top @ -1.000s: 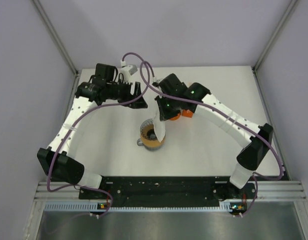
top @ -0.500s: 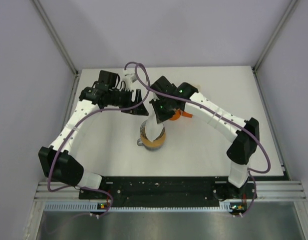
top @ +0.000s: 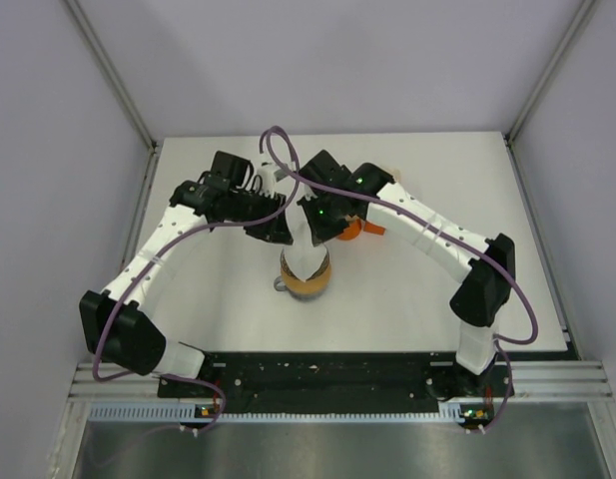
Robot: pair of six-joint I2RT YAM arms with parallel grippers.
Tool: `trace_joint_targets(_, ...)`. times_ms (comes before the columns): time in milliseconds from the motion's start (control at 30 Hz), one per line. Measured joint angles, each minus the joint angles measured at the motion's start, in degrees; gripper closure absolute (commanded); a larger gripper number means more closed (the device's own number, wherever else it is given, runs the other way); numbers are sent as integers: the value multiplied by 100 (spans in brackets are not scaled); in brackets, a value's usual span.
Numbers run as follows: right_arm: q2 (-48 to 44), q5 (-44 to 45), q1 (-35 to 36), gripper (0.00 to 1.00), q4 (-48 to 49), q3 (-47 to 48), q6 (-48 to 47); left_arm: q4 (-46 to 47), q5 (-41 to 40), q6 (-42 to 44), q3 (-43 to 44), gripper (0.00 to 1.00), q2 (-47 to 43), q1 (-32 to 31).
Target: Place the coffee filter in the dripper
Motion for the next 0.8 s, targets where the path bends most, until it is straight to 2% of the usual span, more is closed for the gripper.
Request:
trace_joint_targets(67,0,7,-2,100,-15,0,-2,-33,-122,70,0,76,2,-11)
trace_joint_targets(267,0,35,-2,100,-37,0,-4,-122,-256,258,2,100,33,-13)
trace_joint_targets(433,0,39,-4,100,-57,-2,-7,-221,-304,337,4,100,33,-15)
trace_joint_targets(733,-162,63,-83,100,140,-391,-4,-568,-848,616,170,100,48,-59)
trace_joint_targets(800,-208,24,-92,95,164,-431,-7,-605,-839,675,179,100,59,-81)
